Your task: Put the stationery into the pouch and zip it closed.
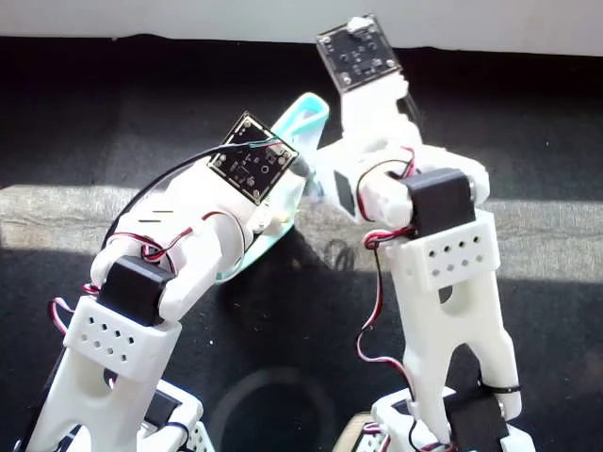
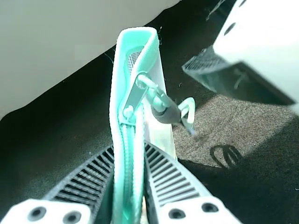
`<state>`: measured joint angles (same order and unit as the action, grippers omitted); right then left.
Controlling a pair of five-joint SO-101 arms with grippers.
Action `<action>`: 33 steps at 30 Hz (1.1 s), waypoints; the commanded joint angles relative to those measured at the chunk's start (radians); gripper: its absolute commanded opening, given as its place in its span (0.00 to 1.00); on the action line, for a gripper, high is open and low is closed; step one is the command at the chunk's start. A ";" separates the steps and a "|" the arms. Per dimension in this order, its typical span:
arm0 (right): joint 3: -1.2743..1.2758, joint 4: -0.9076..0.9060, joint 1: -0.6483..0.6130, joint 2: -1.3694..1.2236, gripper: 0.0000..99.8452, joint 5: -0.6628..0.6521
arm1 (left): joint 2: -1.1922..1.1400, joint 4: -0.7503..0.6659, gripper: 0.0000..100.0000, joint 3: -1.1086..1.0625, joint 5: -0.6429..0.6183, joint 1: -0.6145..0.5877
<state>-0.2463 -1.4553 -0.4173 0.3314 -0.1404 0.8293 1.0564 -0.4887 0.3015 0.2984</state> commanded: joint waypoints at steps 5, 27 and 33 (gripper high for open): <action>-0.016 0.012 -0.131 0.013 0.23 0.048 | 0.001 -0.023 0.01 0.007 0.005 -0.015; 0.073 0.160 -0.182 -0.076 0.23 0.055 | 0.007 -0.021 0.01 0.008 0.003 -0.010; 0.079 0.245 -0.159 -0.085 0.23 0.049 | 0.007 -0.021 0.01 0.007 0.003 -0.008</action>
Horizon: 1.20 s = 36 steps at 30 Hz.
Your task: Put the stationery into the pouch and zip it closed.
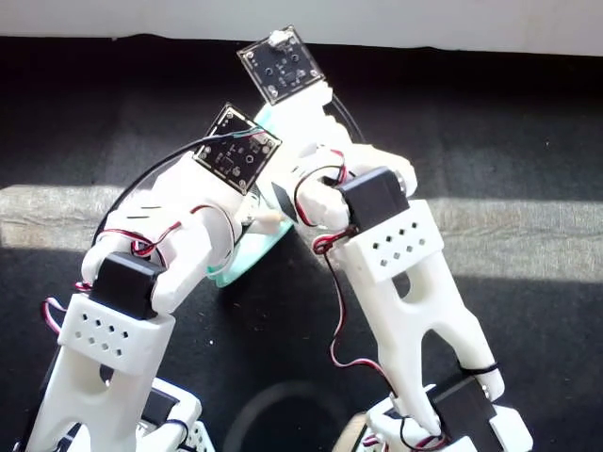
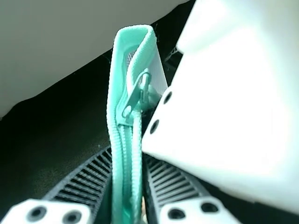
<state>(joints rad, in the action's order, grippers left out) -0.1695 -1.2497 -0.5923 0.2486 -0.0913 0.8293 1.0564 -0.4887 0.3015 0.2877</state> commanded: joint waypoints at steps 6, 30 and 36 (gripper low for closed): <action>-0.004 0.045 0.022 -0.002 0.01 -0.002 | 0.005 -0.021 0.01 0.007 0.003 0.002; 0.005 0.166 0.384 -0.005 0.01 -0.262 | 0.007 -0.021 0.01 0.007 0.003 -0.036; 0.004 0.171 0.403 -0.039 0.01 -0.262 | 0.008 -0.021 0.01 0.008 0.003 -0.054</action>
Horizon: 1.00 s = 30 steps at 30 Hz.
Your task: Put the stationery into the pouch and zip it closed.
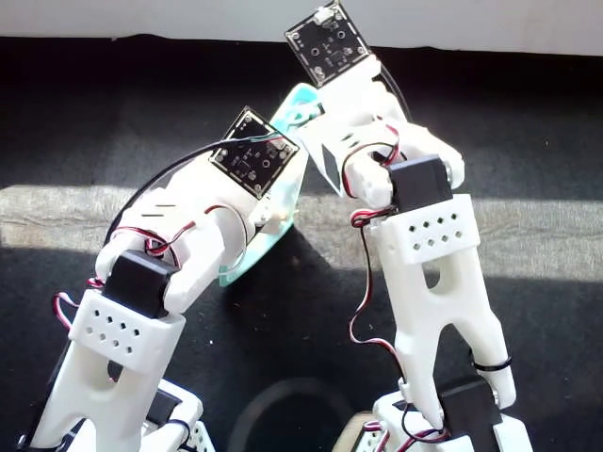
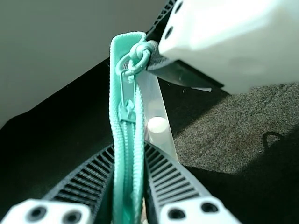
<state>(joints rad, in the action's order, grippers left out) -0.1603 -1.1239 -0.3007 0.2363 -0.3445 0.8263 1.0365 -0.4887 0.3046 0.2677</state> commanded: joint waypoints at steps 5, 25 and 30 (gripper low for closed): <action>-0.012 0.105 0.173 -0.113 0.01 -0.009 | 0.012 0.032 0.01 0.008 0.000 -0.035; -0.015 0.219 0.278 -0.289 0.01 -0.008 | 0.016 0.048 0.01 0.016 -0.034 -0.056; -0.015 0.231 0.288 -0.294 0.01 -0.008 | 0.081 0.048 0.01 0.007 -0.034 -0.053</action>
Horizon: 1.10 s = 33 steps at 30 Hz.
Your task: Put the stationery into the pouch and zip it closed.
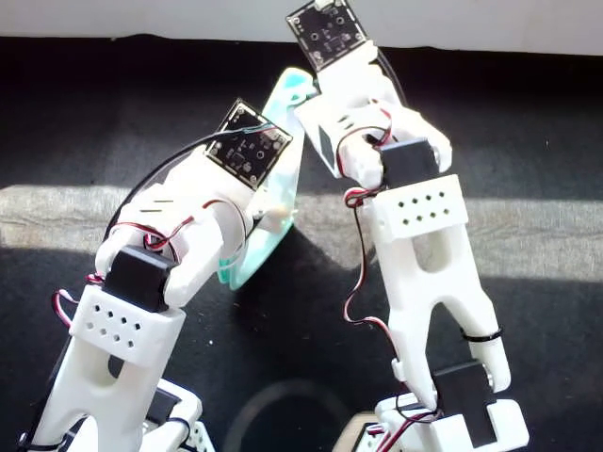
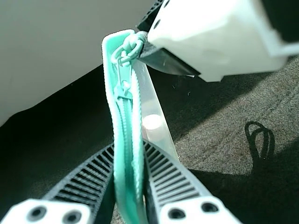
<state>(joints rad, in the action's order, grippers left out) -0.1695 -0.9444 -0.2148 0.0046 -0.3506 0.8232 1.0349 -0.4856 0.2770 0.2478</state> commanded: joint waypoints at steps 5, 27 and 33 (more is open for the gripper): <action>-0.005 0.056 0.202 -0.064 0.01 -0.002 | 0.102 0.051 0.01 -0.030 -0.003 -0.033; -0.148 0.084 0.266 -0.268 0.01 0.000 | 0.107 0.055 0.01 -0.054 -0.008 -0.035; -0.148 0.088 0.305 -0.311 0.01 -0.002 | 0.107 0.055 0.01 -0.054 -0.018 -0.035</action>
<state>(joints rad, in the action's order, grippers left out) -0.3153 -0.9014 -0.1979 -0.2025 -0.3521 0.8615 1.0319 -0.5301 0.2770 0.2371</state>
